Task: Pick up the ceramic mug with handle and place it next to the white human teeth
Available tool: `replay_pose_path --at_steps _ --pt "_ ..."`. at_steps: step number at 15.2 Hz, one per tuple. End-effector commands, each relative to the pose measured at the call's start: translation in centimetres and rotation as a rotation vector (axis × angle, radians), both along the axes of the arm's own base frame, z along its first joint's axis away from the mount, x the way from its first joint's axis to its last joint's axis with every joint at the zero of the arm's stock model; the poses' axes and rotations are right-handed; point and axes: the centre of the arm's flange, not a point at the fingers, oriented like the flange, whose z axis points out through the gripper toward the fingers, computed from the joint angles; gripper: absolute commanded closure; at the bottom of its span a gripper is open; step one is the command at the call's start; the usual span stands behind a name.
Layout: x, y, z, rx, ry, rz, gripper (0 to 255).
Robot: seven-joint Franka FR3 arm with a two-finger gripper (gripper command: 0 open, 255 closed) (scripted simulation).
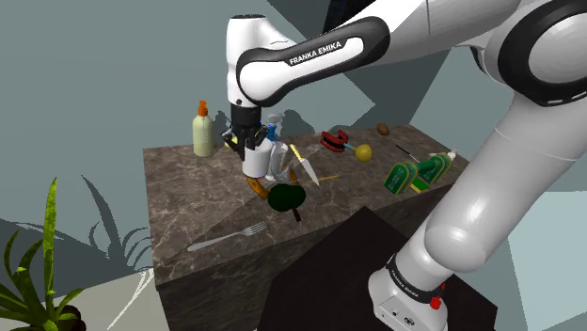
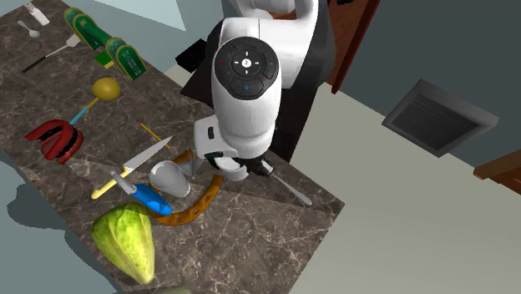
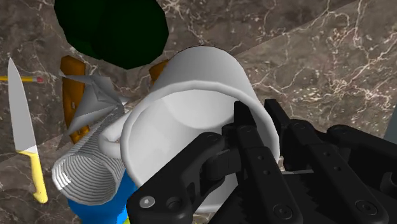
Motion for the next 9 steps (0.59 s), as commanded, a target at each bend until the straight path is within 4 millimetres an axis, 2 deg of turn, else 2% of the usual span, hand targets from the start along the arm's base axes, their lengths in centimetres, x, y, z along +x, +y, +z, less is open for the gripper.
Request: replay_pose_path --at_steps 1,9 --pt "0.0 -2.6 0.1 0.0 0.0 0.001 255" --pt "0.9 -13.1 0.1 0.0 0.0 0.001 255"
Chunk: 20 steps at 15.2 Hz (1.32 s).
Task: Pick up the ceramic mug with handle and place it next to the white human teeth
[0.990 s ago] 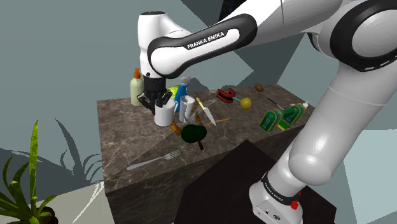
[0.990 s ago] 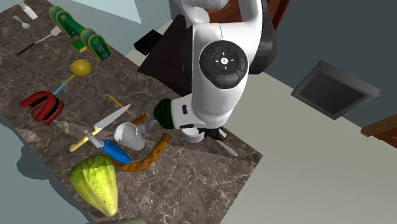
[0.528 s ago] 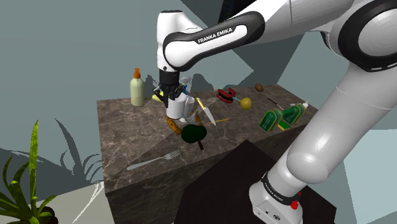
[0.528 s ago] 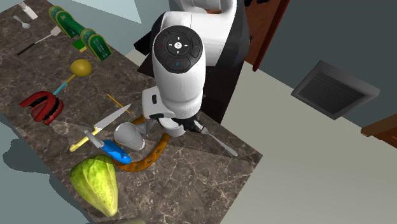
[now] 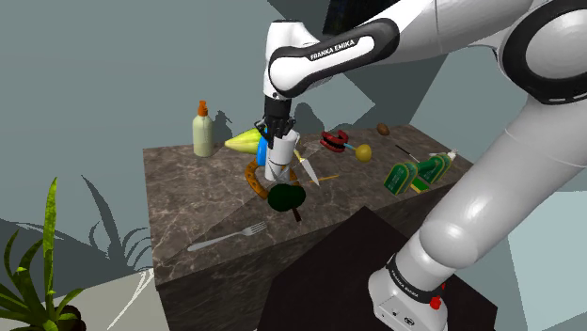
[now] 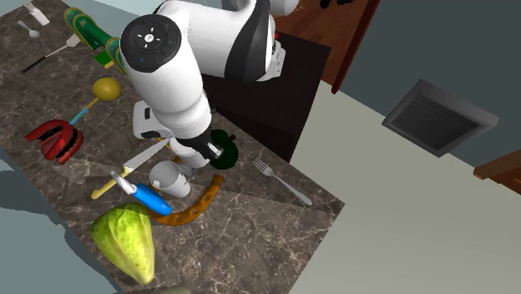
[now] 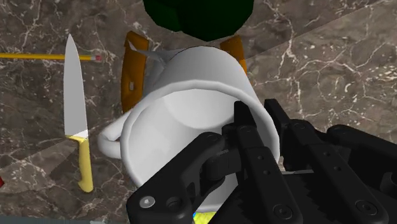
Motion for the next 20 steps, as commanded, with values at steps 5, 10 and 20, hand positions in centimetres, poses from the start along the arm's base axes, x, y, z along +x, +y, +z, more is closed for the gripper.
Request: replay_pose_path --at_steps 5,10,20 --pt "0.4 -8.2 0.1 0.0 0.0 0.001 255" --pt "1.0 -14.8 0.1 0.0 0.0 0.001 255" --pt "2.1 -27.9 0.2 0.0 0.0 0.001 255"
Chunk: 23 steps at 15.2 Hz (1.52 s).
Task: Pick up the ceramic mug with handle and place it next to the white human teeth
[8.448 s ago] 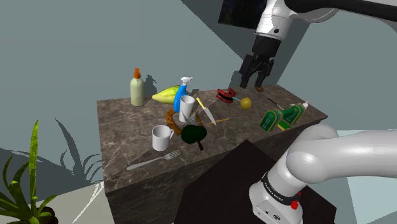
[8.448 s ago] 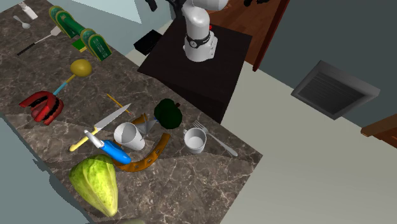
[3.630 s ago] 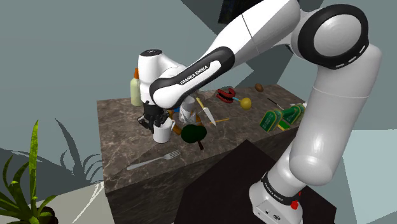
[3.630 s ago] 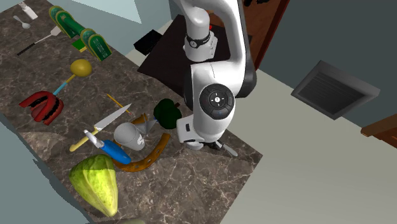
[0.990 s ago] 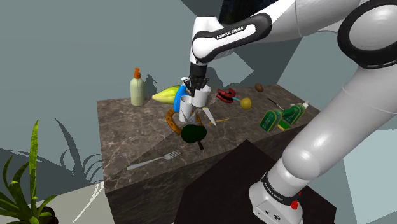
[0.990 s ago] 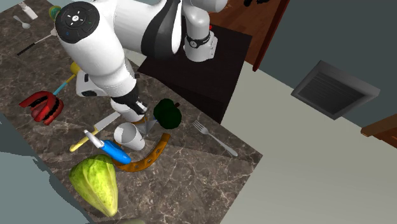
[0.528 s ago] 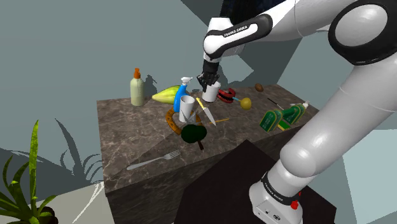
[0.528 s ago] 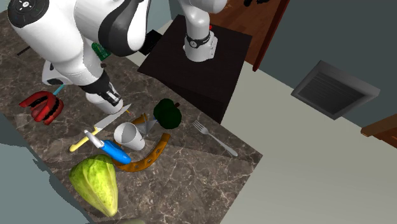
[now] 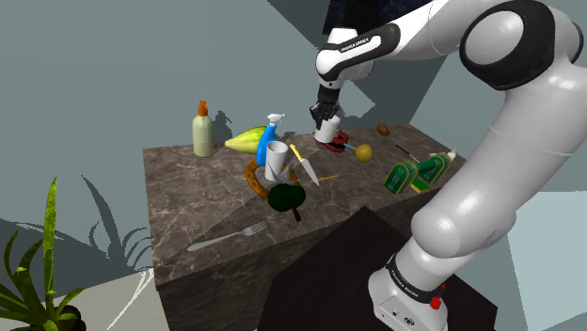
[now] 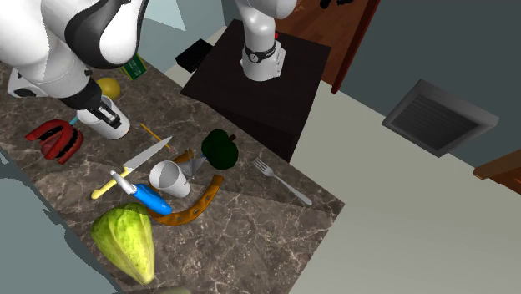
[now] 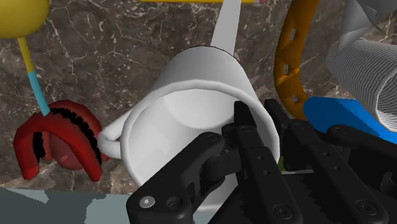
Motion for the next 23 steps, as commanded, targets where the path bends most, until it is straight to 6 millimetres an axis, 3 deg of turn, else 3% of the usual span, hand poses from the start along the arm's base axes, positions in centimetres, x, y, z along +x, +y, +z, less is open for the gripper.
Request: replay_pose_path --at_steps 1,11,23 --pt "0.2 -2.9 0.1 0.0 0.0 0.002 255" --pt "1.3 -16.0 0.2 0.0 0.0 0.002 255" --pt "1.3 -16.5 -5.6 0.0 0.0 0.002 255"
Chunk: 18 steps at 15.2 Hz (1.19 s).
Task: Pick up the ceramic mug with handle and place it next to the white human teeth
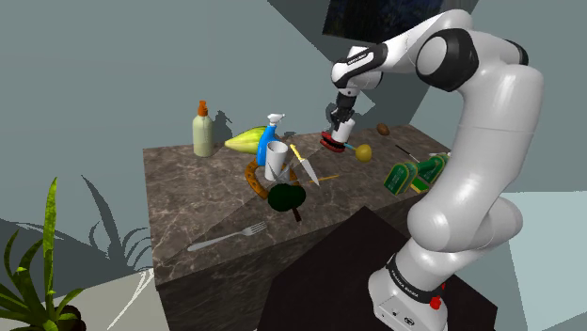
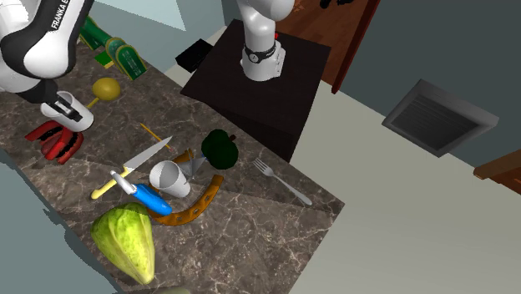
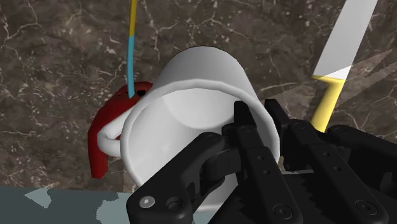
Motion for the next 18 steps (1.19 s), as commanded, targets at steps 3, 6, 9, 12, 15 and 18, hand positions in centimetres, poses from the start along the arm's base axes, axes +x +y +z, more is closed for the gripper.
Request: replay_pose_path --at_steps 3,6,9,12,15,18 --pt "0.0 0.1 -2.1 -0.001 -0.001 0.0 255" --pt "0.0 0.1 -3.7 -0.001 -0.001 0.0 255" --pt "0.0 0.1 -5.3 -0.001 -0.001 0.0 255" --pt "0.0 0.1 -6.9 -0.001 -0.001 0.0 255" --pt "0.0 0.1 -8.5 -0.001 -0.001 0.0 255" --pt "0.0 0.1 -10.0 -0.001 -0.001 0.0 255"
